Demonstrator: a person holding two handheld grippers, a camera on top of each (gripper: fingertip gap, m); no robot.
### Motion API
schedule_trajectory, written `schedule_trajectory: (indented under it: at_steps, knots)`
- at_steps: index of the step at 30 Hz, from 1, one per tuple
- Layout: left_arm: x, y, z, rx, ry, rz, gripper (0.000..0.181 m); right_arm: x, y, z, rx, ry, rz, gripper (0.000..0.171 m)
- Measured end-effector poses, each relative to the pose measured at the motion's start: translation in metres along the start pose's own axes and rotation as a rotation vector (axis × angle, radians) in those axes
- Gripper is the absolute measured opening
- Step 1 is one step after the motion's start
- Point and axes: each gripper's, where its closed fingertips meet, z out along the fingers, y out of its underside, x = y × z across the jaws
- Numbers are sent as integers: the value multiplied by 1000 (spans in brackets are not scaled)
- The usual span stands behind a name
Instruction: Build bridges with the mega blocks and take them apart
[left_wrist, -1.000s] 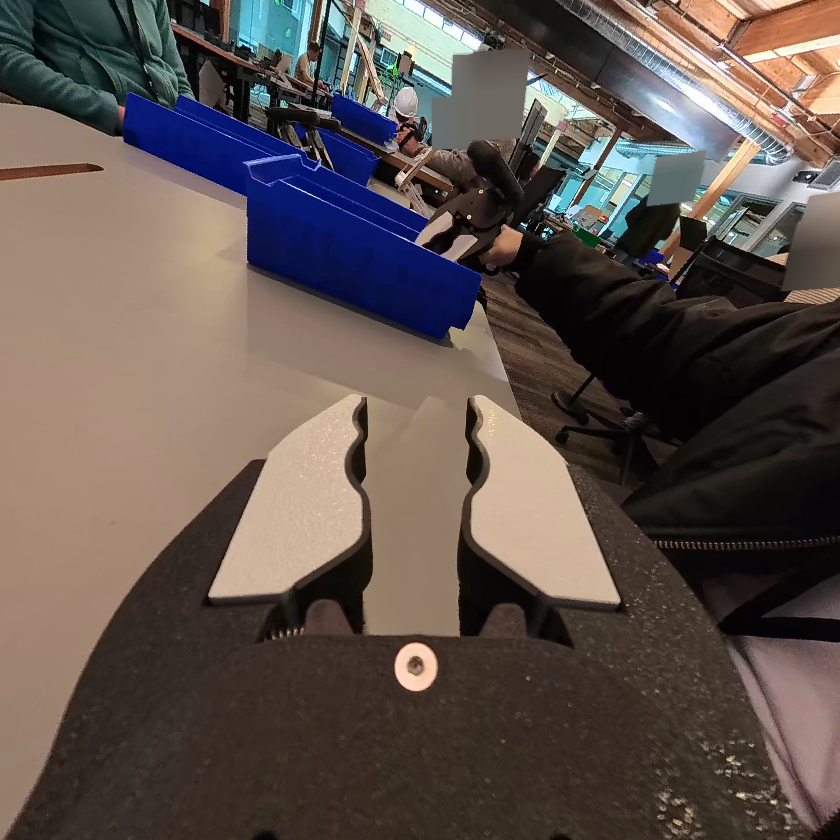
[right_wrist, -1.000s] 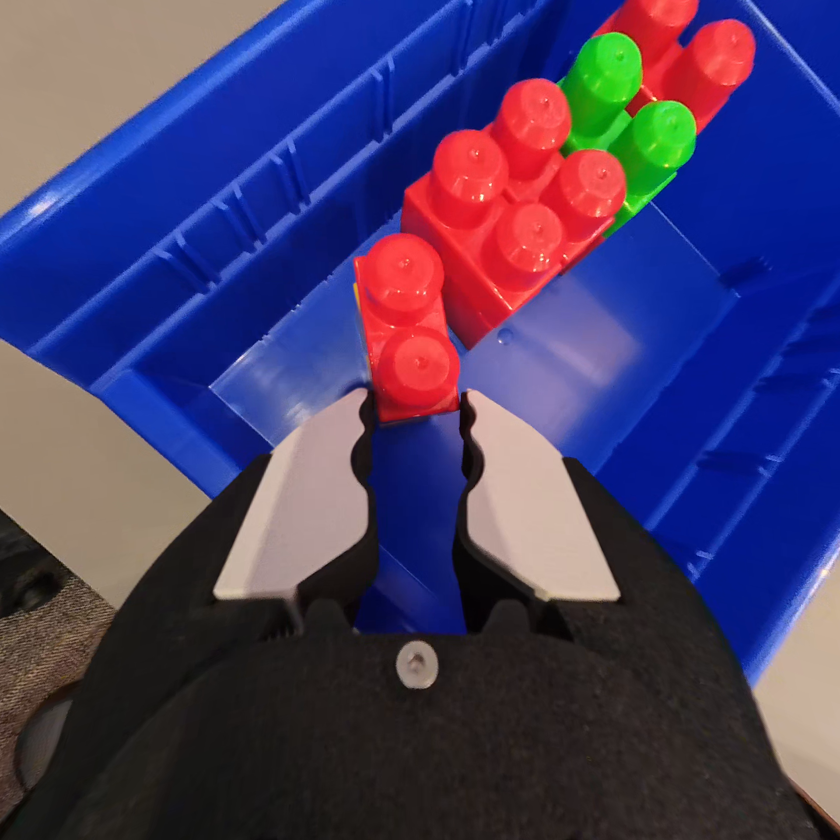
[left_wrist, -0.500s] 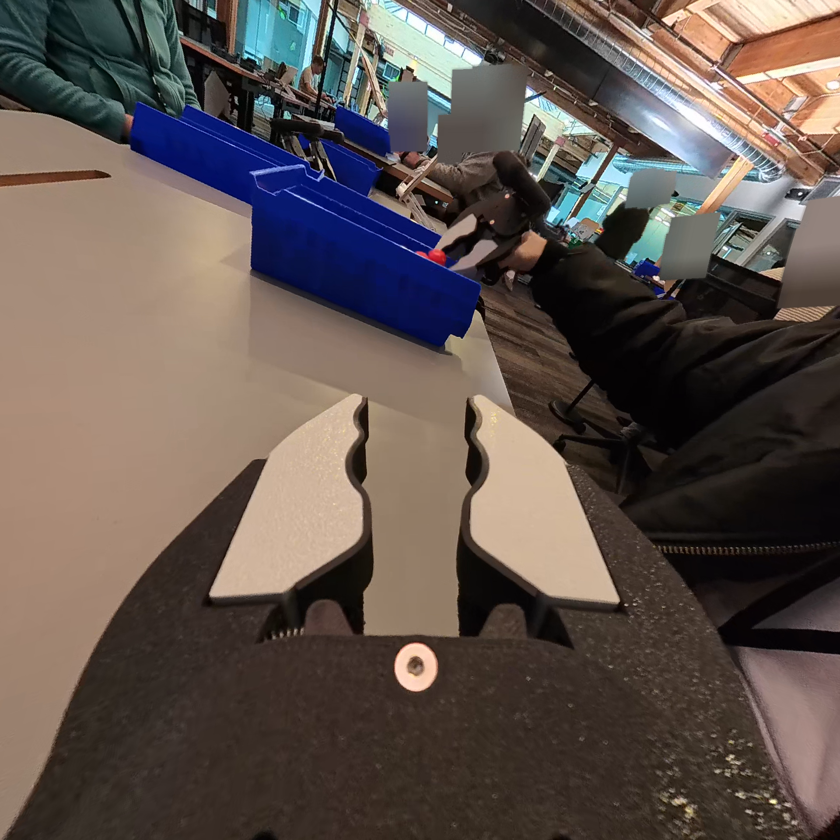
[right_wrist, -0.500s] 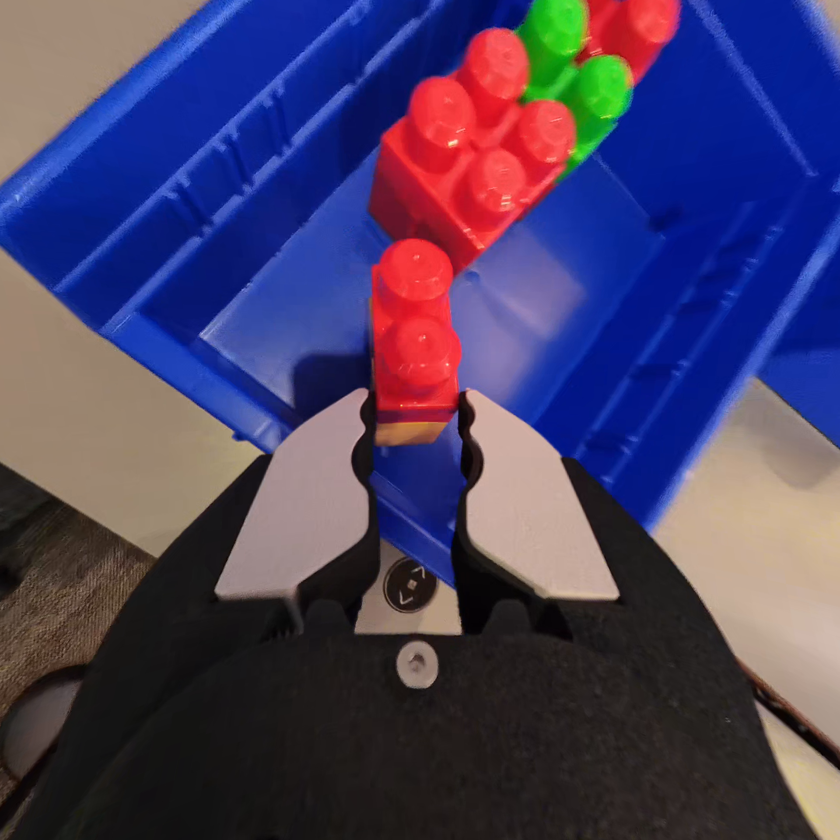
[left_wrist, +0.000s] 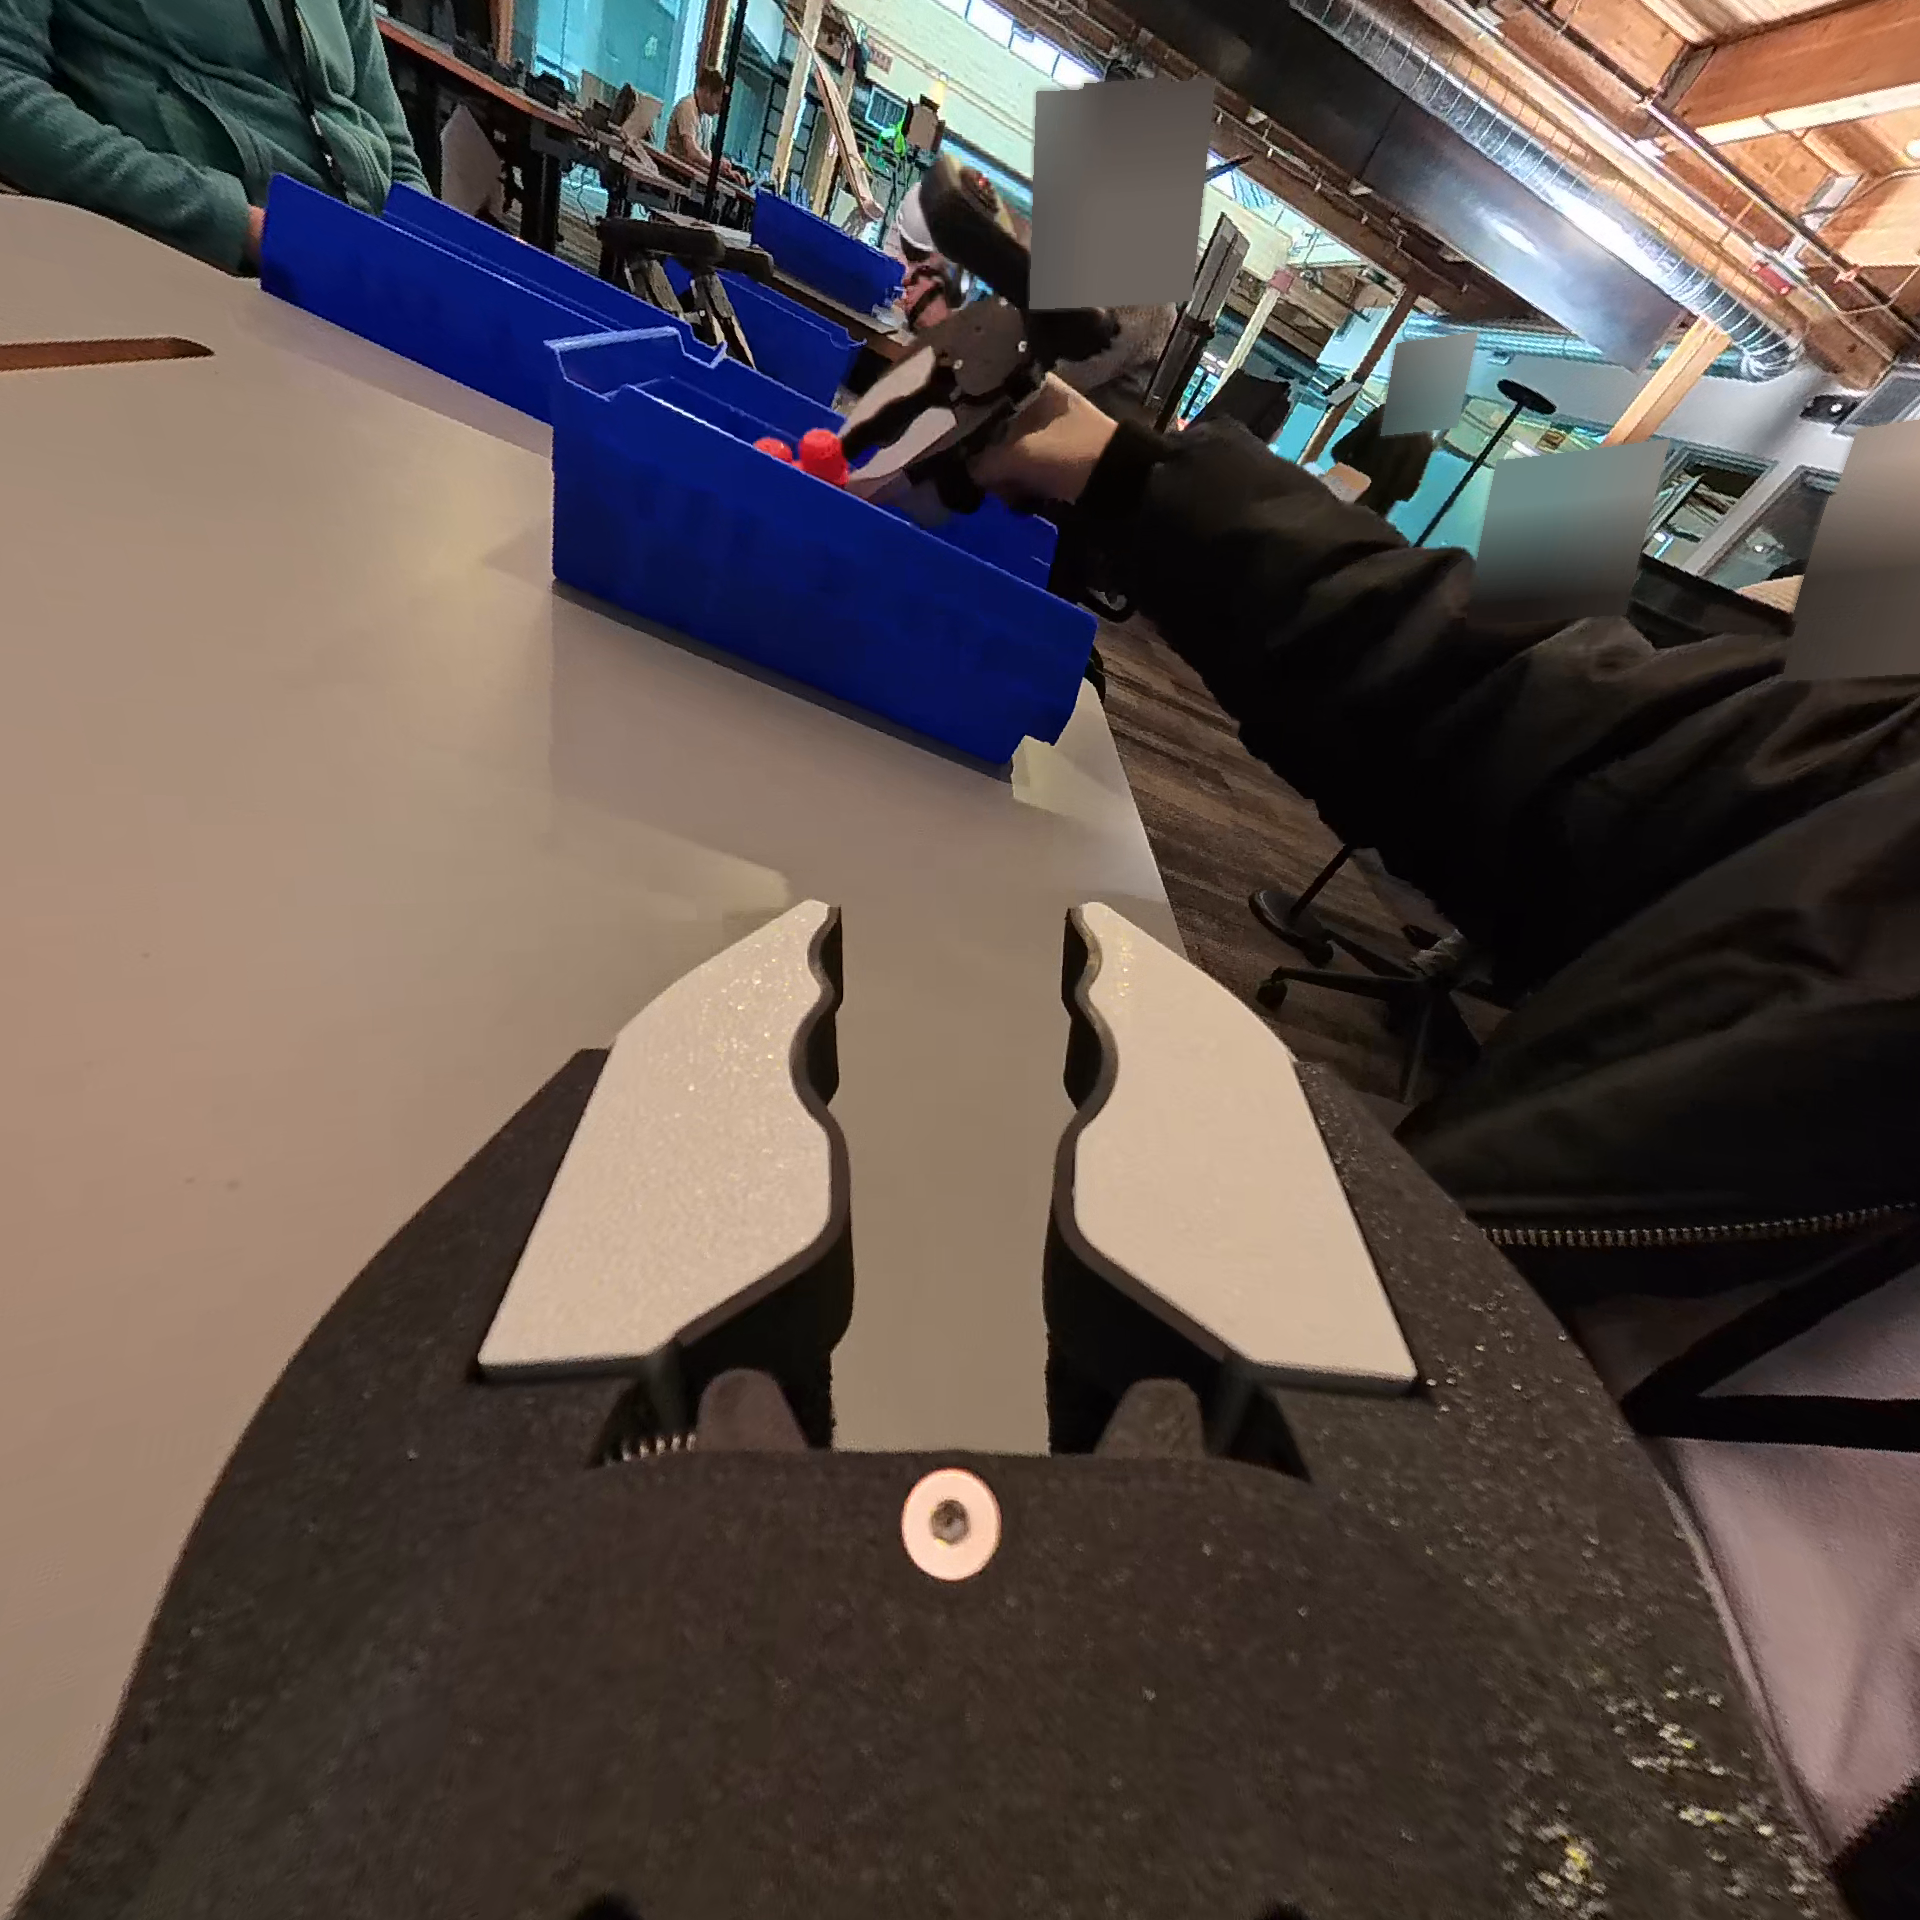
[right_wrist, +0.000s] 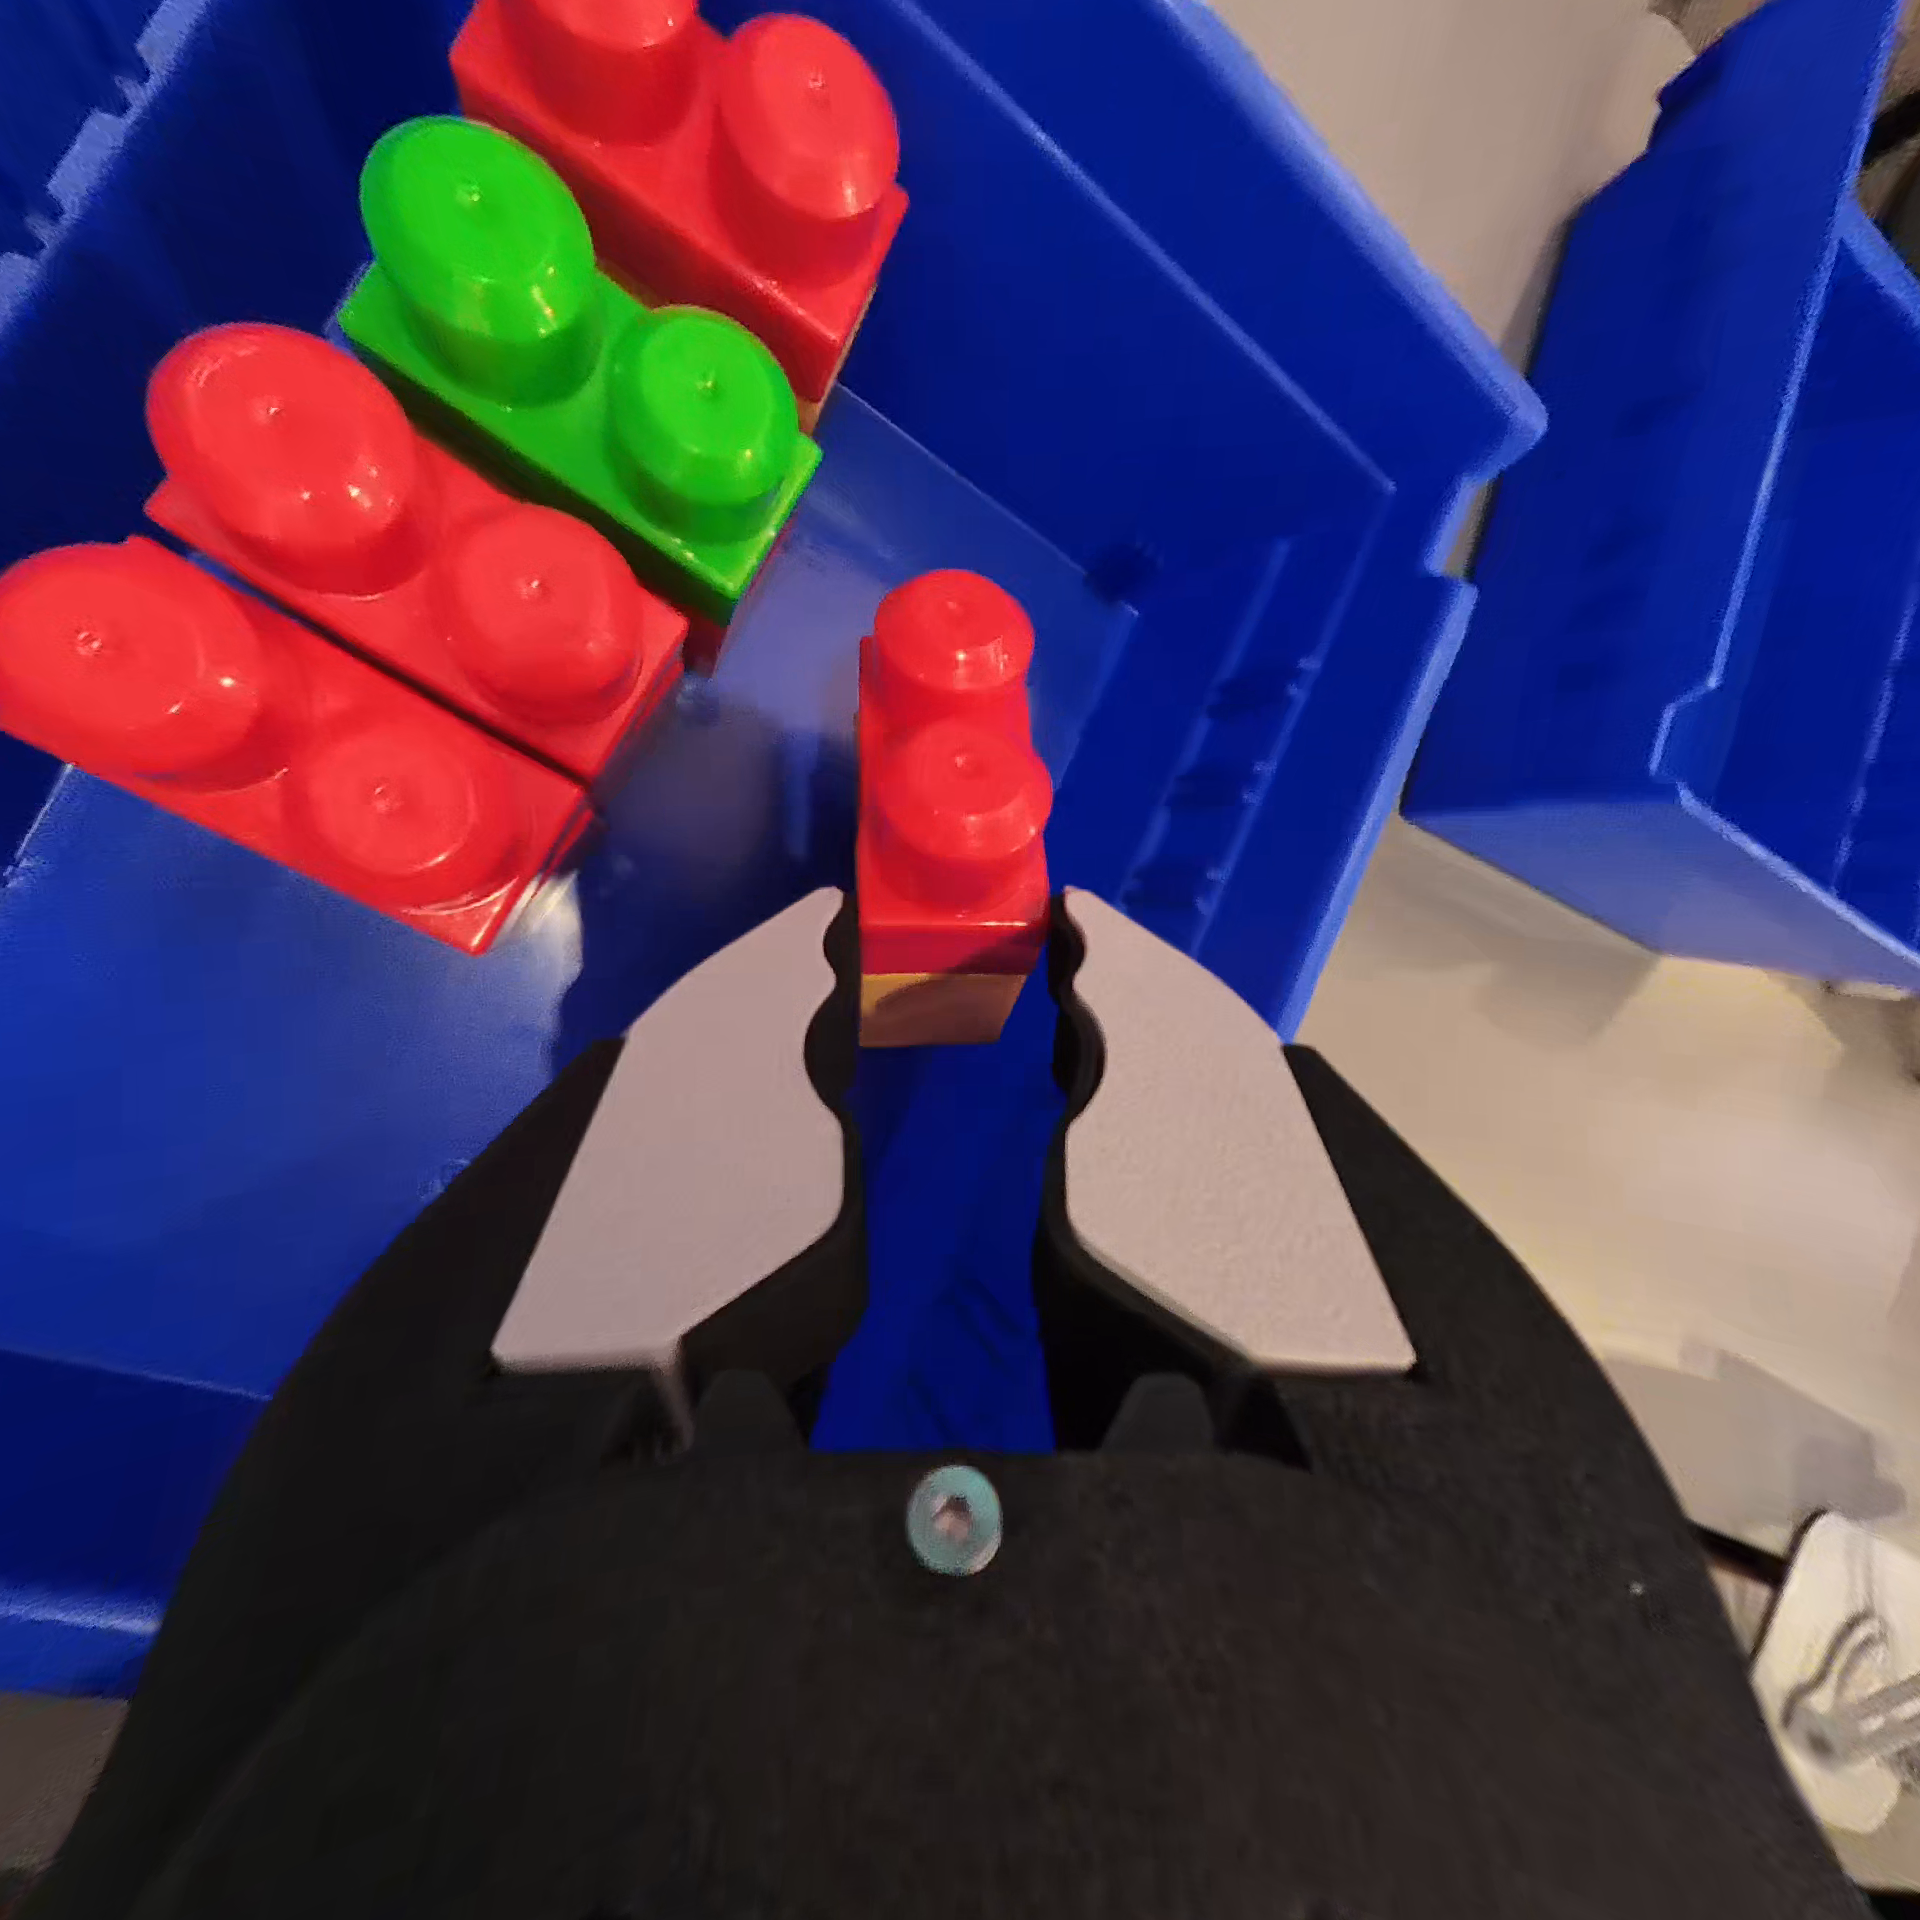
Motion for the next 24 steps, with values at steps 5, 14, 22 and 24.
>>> schedule_trajectory:
  at_steps: [5,14,22,24]
  knots:
    - [3,1,2,-10,8,8,41,-3,-15,8,0,-148,-31,34]
    - [6,3,4,-16,28,1,40,0,-13,10,-3,-122,-91,35]
    - [9,-2,3,-1,26,12,40,3,0,-15,18,13,38,18]
    - [10,-4,1,10,29,11,40,-17,7,-23,20,-92,150,0]
